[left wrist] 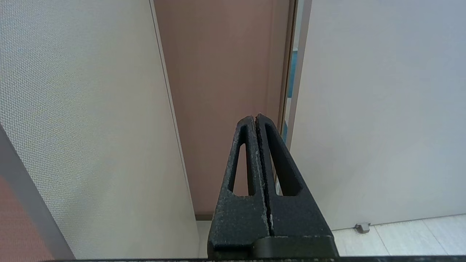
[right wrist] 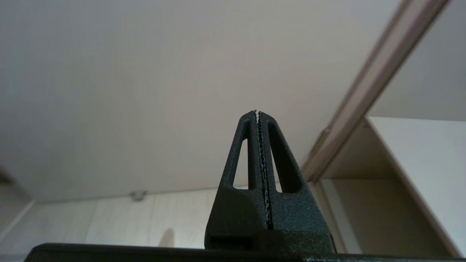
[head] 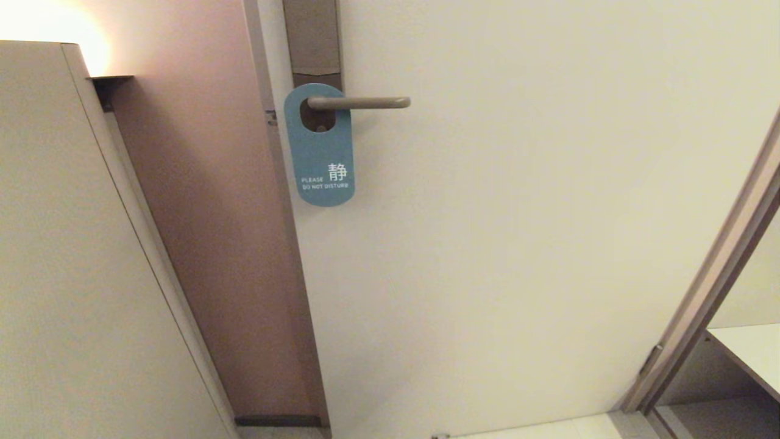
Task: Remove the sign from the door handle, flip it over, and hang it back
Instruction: Take down the sign
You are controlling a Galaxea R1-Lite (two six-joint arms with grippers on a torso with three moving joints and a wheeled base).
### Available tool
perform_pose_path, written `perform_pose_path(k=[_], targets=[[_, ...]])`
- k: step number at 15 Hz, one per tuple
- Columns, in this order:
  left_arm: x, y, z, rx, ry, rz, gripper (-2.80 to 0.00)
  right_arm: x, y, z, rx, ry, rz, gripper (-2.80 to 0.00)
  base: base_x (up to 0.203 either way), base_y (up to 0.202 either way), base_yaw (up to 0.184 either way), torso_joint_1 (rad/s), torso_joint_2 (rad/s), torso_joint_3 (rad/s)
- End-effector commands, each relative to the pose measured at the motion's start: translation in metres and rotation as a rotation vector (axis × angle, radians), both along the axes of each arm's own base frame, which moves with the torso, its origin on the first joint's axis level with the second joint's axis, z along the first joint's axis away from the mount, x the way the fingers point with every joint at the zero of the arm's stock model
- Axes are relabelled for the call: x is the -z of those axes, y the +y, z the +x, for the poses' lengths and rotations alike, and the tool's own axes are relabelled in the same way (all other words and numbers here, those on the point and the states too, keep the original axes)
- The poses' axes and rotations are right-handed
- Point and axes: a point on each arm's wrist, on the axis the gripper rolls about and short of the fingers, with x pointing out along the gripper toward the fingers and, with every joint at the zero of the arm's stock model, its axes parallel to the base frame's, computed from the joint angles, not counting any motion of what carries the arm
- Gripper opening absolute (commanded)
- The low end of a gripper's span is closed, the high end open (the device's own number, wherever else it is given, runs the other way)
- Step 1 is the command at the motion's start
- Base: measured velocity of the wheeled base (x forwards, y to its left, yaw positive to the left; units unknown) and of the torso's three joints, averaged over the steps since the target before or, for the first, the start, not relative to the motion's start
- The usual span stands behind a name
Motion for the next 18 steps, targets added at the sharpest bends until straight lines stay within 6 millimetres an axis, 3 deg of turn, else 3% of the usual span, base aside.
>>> perform_pose_path(k=[1, 10, 18], targets=[[0.0, 0.0, 0.0, 0.0, 0.001, -0.001, -2.8, 0.005, 0.002, -0.012, -0.001, -0.046, -0.003, -2.8, 0.0, 0.0, 0.0, 0.0, 0.0, 0.0], [0.0, 0.0, 0.0, -0.001, 0.0, -0.001, -2.8, 0.022, 0.003, -0.024, -0.102, 0.029, 0.03, -2.8, 0.0, 0.0, 0.0, 0.0, 0.0, 0.0], [0.0, 0.0, 0.0, -0.001, 0.0, -0.001, -2.8, 0.029, 0.002, -0.042, -0.131, -0.175, 0.05, -2.8, 0.0, 0.0, 0.0, 0.0, 0.0, 0.0]])
